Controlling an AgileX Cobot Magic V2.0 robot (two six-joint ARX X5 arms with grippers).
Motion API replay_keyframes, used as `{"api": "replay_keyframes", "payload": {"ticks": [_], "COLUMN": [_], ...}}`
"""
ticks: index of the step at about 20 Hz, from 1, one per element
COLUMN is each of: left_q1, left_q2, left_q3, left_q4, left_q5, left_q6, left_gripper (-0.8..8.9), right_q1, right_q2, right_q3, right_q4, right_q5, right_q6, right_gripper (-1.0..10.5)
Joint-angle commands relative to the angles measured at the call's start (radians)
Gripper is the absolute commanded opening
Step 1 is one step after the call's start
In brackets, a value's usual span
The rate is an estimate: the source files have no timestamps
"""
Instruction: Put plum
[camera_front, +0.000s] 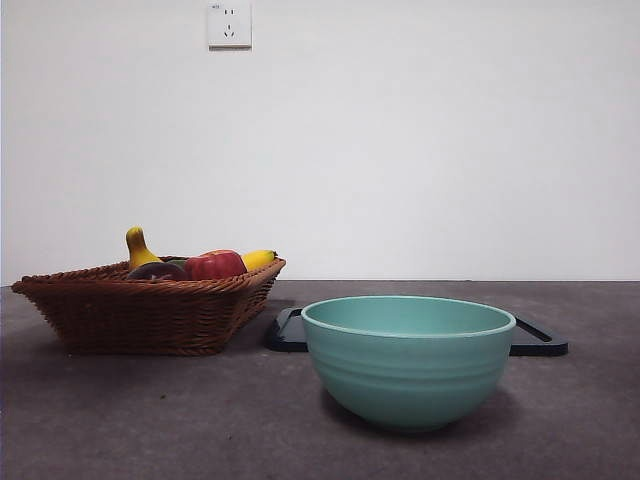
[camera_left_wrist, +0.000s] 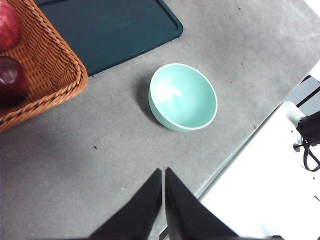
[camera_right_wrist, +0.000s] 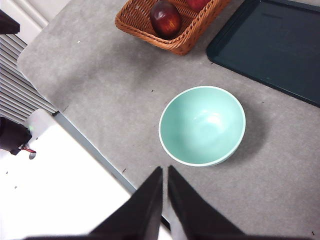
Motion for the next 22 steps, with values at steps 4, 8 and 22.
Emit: {"api": "replay_keyframes", "payload": {"ticks": [4, 8, 22], "left_q1": [-0.004, 0.009, 0.385], "left_q2": [-0.01, -0.049, -0.442], "left_q3": [0.022, 0.022, -0.394], "left_q4": [0.012, 0.029, 0.905], "left_q5": [0.005, 0.004, -0.347], "left_q6": [0.009, 0.051, 0.143], "left_gripper": [0.08, 0.08, 0.07], "right_q1": [0.006, 0.006, 0.006], "right_q2": [0.004, 0.004, 0.004], "right_q3": [0.017, 0.017, 0.017], "right_q4": [0.01, 0.01, 0.01], "right_q5": [0.003, 0.003, 0.003], "right_q6": [-0.011, -0.011, -0.011], "right_gripper": [0.0, 0.0, 0.0]}}
